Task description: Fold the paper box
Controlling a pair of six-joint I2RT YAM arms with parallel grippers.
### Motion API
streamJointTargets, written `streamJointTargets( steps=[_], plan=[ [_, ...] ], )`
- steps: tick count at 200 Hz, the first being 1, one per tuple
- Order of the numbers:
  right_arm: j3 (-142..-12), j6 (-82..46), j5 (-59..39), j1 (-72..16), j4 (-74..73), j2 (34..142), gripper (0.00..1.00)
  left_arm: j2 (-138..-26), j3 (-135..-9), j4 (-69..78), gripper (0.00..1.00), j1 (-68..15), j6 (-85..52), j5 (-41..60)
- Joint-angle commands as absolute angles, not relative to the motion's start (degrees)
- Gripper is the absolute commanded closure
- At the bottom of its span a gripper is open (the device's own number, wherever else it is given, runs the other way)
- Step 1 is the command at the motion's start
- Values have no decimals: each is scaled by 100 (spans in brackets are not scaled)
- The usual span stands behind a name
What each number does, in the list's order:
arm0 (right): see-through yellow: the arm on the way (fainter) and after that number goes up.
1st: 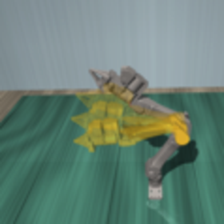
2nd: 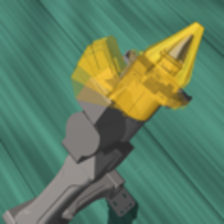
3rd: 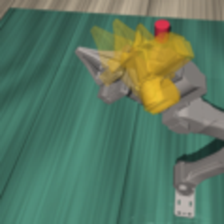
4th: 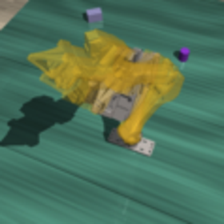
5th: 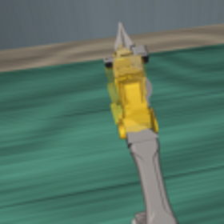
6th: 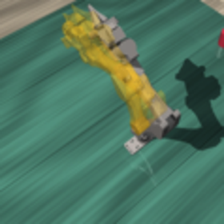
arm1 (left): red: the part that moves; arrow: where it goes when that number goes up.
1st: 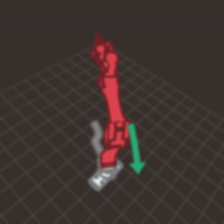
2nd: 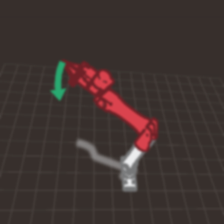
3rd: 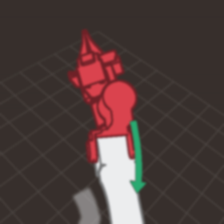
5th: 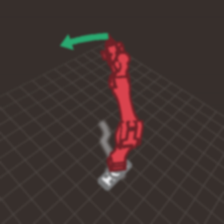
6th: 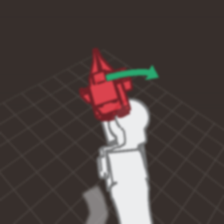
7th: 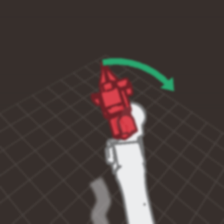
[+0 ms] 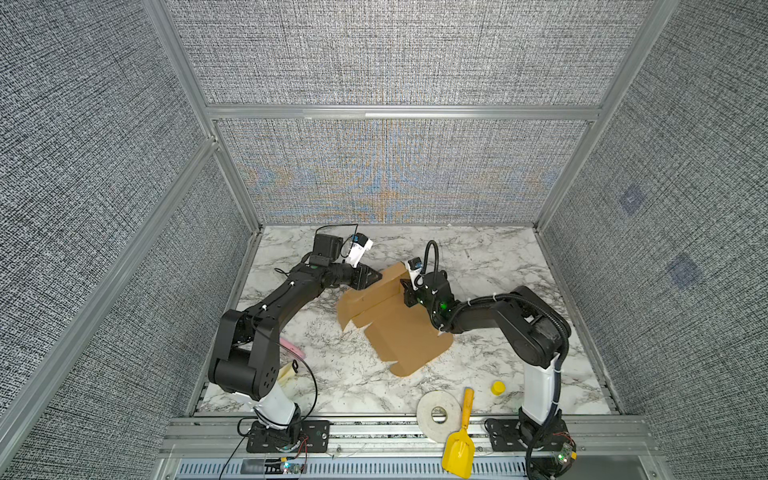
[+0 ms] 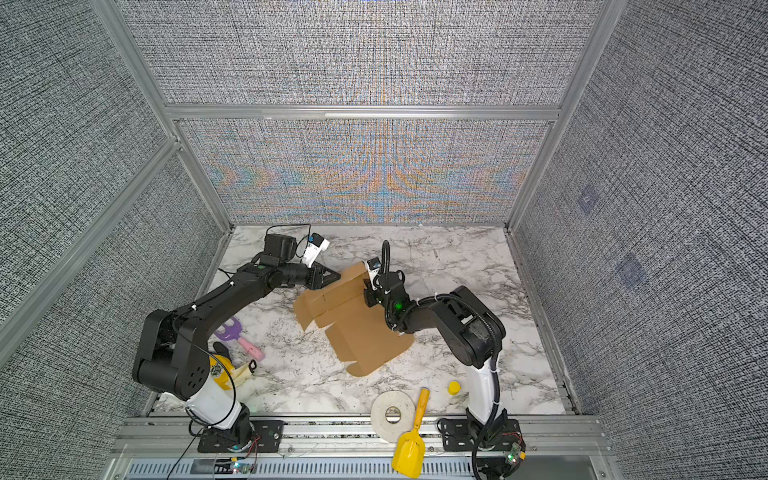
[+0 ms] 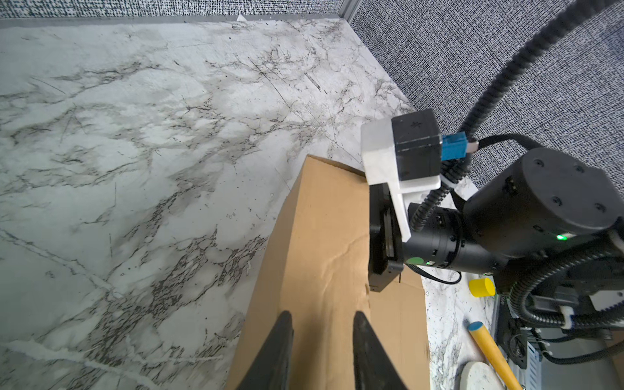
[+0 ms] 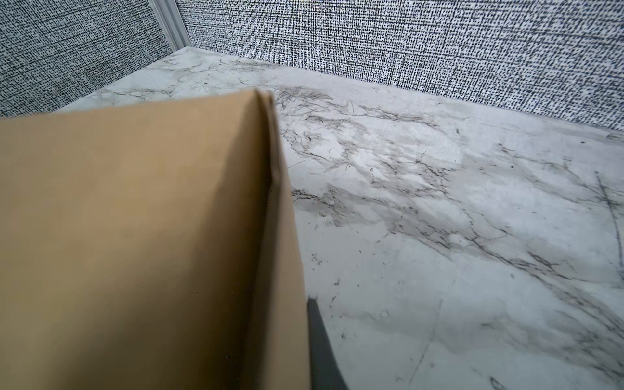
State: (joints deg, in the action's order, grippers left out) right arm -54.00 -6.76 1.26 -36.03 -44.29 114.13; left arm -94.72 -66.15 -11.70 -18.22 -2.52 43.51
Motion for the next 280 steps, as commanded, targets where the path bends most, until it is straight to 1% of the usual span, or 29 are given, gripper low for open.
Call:
streamJointTargets(
  steps=[1,20,37,44,53,58,64,81,108,126,135,147,172,195,213,226,244,253,280],
  plan=[
    [-5449,-846,167,-3612,-4563,11448,100,-9469,-6579,-1266,66,-1867,-396,4447],
    [-5467,-872,167,-3621,-4588,11469,100,-9462,-6519,-1199,66,-1890,-485,4456],
    [-5506,-903,182,-3629,-4545,11501,86,-9449,-6428,-1093,66,-1907,-582,4509],
    [-5518,-908,185,-3636,-4532,11510,84,-9453,-6387,-1045,67,-1923,-622,4524],
    [-5513,-911,171,-3644,-4548,11526,86,-9448,-6341,-993,67,-1939,-671,4543],
    [-5506,-897,140,-3639,-4585,11538,93,-9456,-6323,-970,68,-1957,-699,4566],
    [-5494,-899,116,-3647,-4621,11535,100,-9455,-6303,-945,68,-1964,-734,4591],
    [-5484,-892,79,-3648,-4624,11527,100,-9461,-6267,-887,70,-1994,-815,4648],
    [-5426,-910,79,-3657,-4622,11485,100,-9472,-6275,-867,70,-1999,-809,4590],
    [-5346,-976,149,-3667,-4656,11444,78,-9469,-6277,-870,70,-2000,-784,4544],
    [-5344,-985,171,-3677,-4693,11406,71,-9467,-6276,-870,70,-2004,-784,4527],
    [-5113,-998,209,-3696,-4707,11389,67,-9467,-6289,-870,70,-2004,-774,4502],
    [-4973,-1131,257,-3735,-4785,11412,64,-9477,-6328,-902,70,-2004,-747,4447],
    [-4913,-1241,321,-3800,-4895,11519,65,-9485,-6346,-907,70,-2002,-738,4439],
    [-4929,-1239,364,-3822,-4887,11564,71,-9493,-6354,-908,70,-2004,-736,4430],
    [-4941,-1223,448,-3817,-4859,11558,74,-9507,-6363,-898,70,-1997,-753,4430],
    [-4849,-1228,483,-3806,-4987,11497,74,-9513,-6379,-901,70,-2004,-773,4417],
    [-4767,-1215,490,-3813,-5134,11423,71,-9509,-6381,-903,70,-1996,-773,4395],
    [-4478,-1196,628,-3812,-5581,11146,53,-9489,-6365,-929,70,-1986,-764,4334]
  ],
)
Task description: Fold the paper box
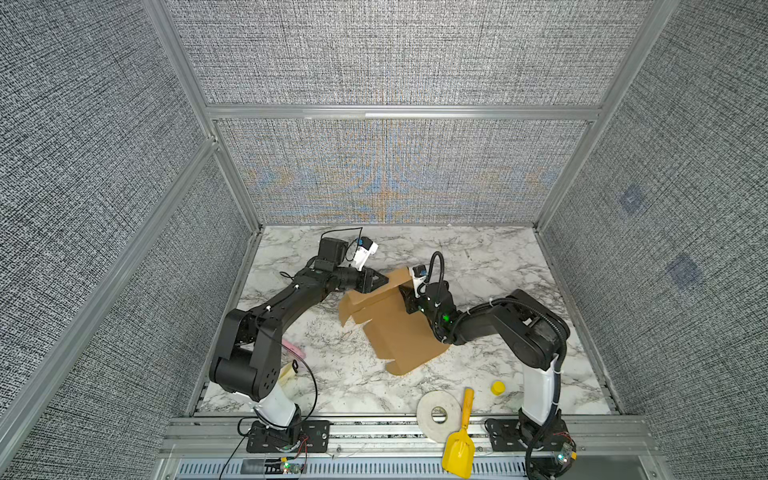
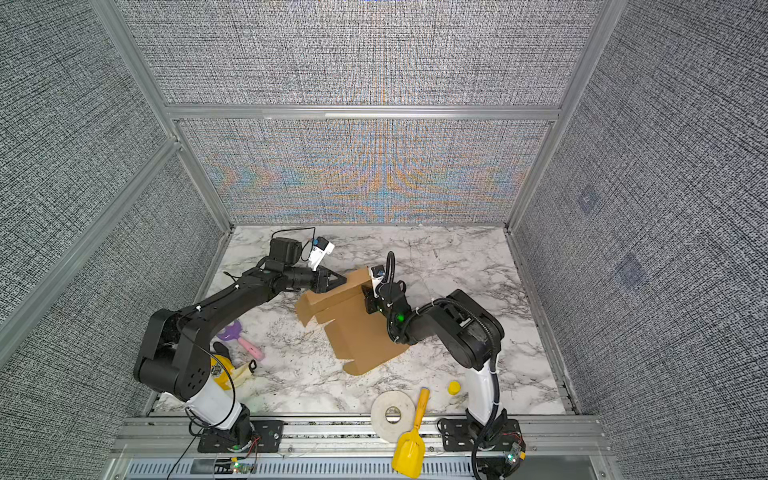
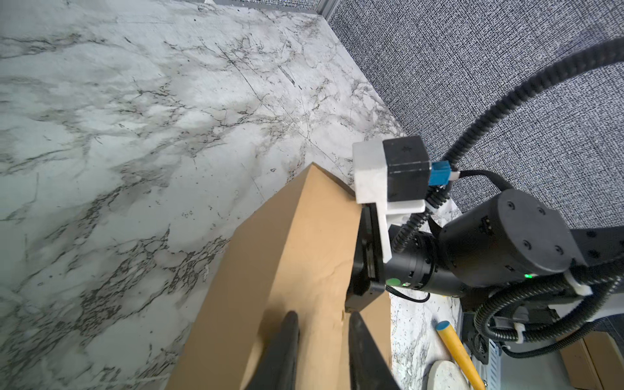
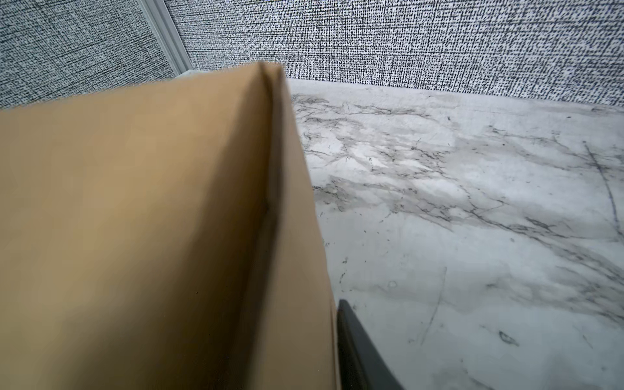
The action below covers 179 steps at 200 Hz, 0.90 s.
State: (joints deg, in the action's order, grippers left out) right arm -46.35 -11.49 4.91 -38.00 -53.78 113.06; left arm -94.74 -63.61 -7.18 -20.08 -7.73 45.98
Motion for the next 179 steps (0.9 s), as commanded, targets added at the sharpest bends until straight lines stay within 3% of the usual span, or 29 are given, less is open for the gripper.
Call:
streamJointTargets(
  steps=[1,42,82,179],
  plan=[
    [-4467,-1196,626,-3809,-5594,11136,53,-9486,-6364,-926,70,-1986,-760,4333],
    [-4048,-1368,897,-3814,-6324,11055,40,-9441,-6353,-934,70,-1963,-735,4309],
    [-4090,-1414,1055,-3823,-6314,11193,39,-9457,-6354,-917,70,-1958,-752,4307],
    [-4586,-1508,1125,-3858,-6372,11980,65,-9493,-6372,-904,70,-1959,-770,4298]
  ],
)
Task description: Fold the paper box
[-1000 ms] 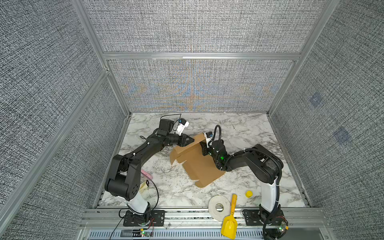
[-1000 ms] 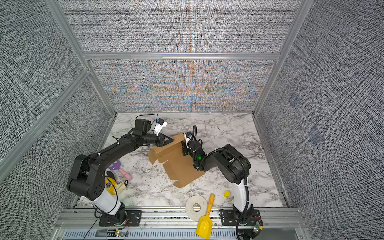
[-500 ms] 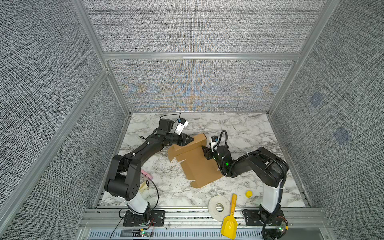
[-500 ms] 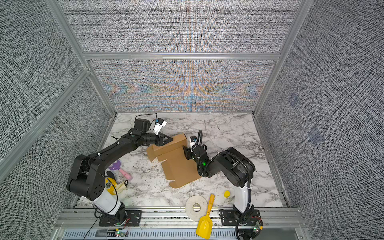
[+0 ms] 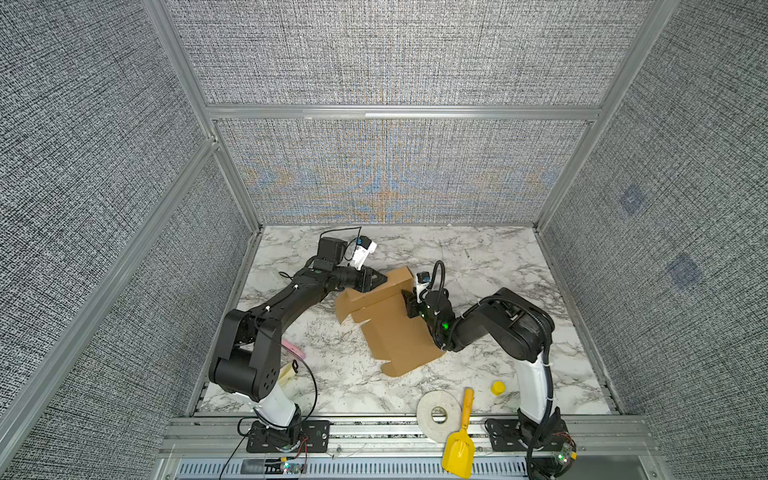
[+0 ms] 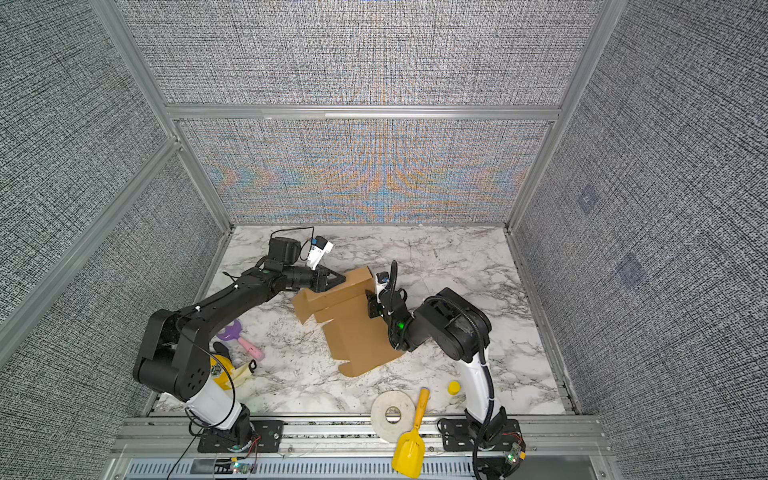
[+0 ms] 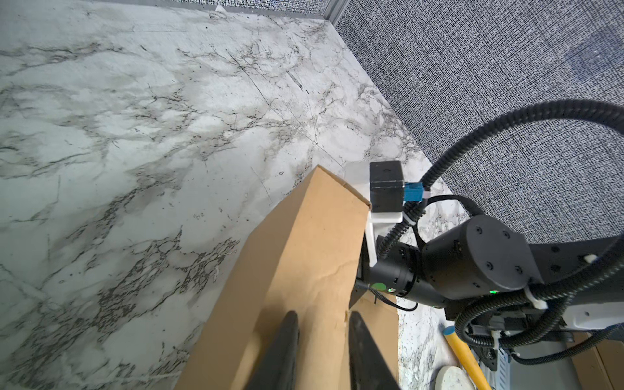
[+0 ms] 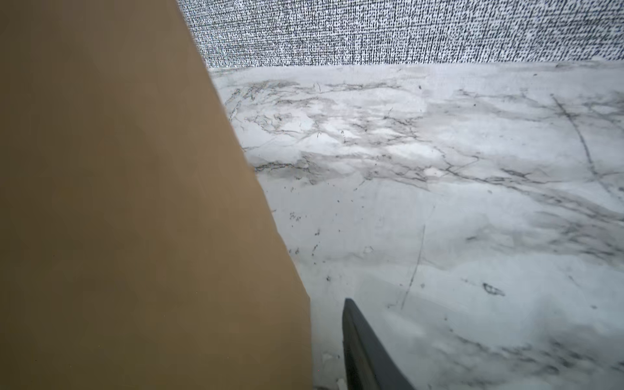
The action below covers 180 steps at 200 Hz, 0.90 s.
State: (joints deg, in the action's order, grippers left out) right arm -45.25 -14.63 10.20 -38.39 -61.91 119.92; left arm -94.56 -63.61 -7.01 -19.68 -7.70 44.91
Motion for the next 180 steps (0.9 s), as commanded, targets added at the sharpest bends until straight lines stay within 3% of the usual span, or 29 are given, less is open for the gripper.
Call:
streamJointTargets(
  steps=[1,44,85,113,124,140,150,180],
  plan=[
    [-4587,-1506,1125,-3854,-6363,11980,65,-9501,-6372,-900,70,-1955,-772,4294],
    [-4632,-1420,1134,-3871,-6252,11975,86,-9506,-6390,-913,69,-1960,-790,4290],
    [-4599,-1334,1221,-3874,-6124,11866,98,-9471,-6401,-890,67,-1960,-824,4334],
    [-4596,-1330,1229,-3872,-6084,11831,98,-9455,-6372,-875,66,-1960,-825,4333],
    [-4597,-1332,1238,-3869,-6058,11816,90,-9444,-6381,-876,62,-1960,-823,4357],
    [-4571,-1345,1298,-3858,-6040,11762,65,-9423,-6405,-875,59,-1956,-821,4439],
    [-4536,-1352,1317,-3858,-6061,11727,54,-9408,-6439,-900,57,-1960,-822,4471],
    [-4330,-1359,1327,-3867,-6075,11469,43,-9326,-6724,-1117,54,-1951,-740,4505]
  ],
)
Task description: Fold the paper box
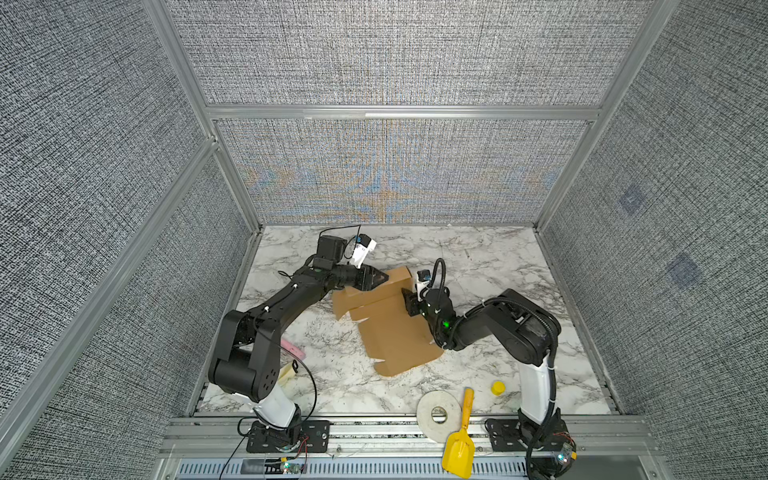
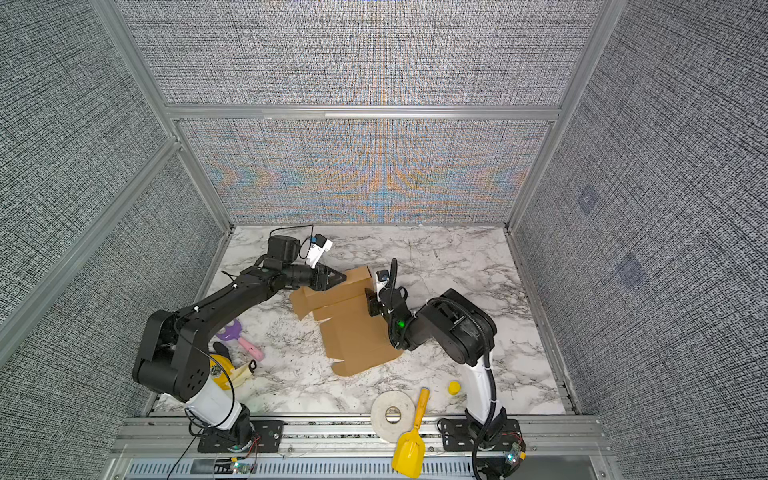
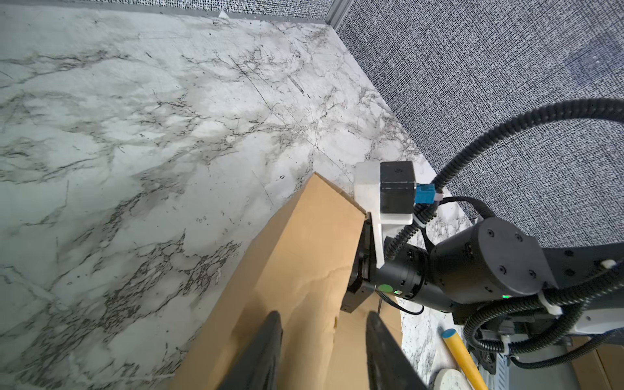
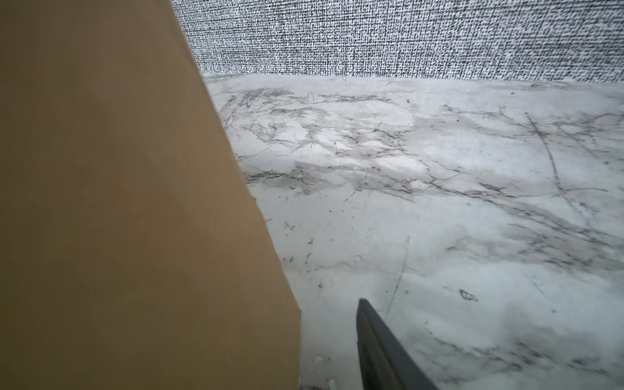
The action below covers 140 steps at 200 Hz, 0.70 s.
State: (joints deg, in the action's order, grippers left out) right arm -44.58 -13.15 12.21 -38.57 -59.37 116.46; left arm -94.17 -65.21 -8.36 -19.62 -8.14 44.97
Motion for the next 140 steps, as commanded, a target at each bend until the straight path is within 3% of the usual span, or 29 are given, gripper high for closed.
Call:
streamJointTargets(
  steps=[1,91,140],
  plan=[
    [-4318,-1365,1327,-3872,-6074,11456,43,-9317,-6737,-1125,53,-1947,-731,4503],
    [-3589,-1204,1353,-4126,-5064,9696,40,-8647,-6864,-1648,48,-1295,14,4333],
    [-4158,-855,1440,-4338,-3074,8595,41,-7984,-6348,-1781,47,-944,953,4226]
  ],
)
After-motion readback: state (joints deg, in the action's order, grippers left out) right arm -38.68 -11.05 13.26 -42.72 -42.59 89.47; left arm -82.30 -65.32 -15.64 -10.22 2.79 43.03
